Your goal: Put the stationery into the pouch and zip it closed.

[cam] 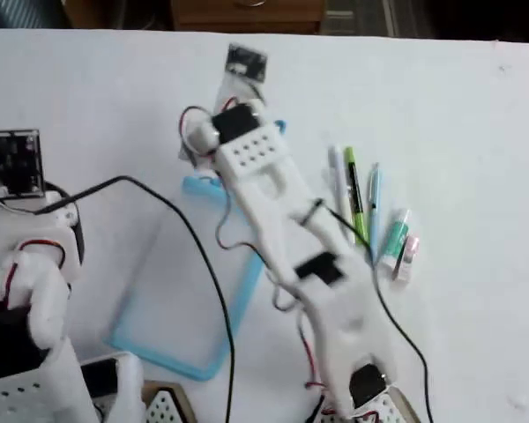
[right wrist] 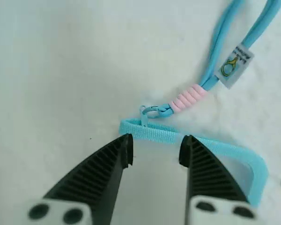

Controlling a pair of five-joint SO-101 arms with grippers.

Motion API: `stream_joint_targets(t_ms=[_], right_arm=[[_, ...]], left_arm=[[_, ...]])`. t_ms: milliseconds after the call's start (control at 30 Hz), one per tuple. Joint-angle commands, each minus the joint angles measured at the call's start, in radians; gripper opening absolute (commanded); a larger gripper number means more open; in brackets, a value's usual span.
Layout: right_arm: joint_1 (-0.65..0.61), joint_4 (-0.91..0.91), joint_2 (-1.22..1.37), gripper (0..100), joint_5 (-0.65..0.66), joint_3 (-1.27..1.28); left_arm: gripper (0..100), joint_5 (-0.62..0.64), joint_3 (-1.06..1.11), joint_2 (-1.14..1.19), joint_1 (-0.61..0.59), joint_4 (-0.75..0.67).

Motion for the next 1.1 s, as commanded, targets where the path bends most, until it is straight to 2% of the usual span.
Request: stream_joint_targets(t_ms=[0, 133, 433, 600, 700, 900, 1067], right_arm=[[0.025, 0.071, 0.252, 17.4, -0.038, -0.358], [0.07, 0.114, 0.452, 23.4, -0.068, -0.537], [0.096, 0.099, 0.516, 23.5, -0.068, -0.543], [0.097, 0.091, 0.544, 6.3, -0.058, -0.529], [0.101, 0.097, 0.553, 3.4, -0.044, -0.529], [0.102, 0.173, 0.452, 1.8, -0.043, -0.595], [0.111, 0.255, 0.214, 1.7, -0.034, -0.577]], left_arm=[[2, 0.0, 0.066, -0.059, -0.05, -0.04], [2, -0.005, 0.075, -0.061, -0.105, -0.041], [2, -0.005, 0.077, -0.061, -0.102, -0.04], [2, -0.005, 0.077, -0.061, -0.102, -0.04], [2, -0.005, 0.075, -0.061, -0.102, -0.04], [2, -0.005, 0.074, -0.061, -0.102, -0.038], [2, -0.002, 0.068, -0.061, -0.105, -0.038]])
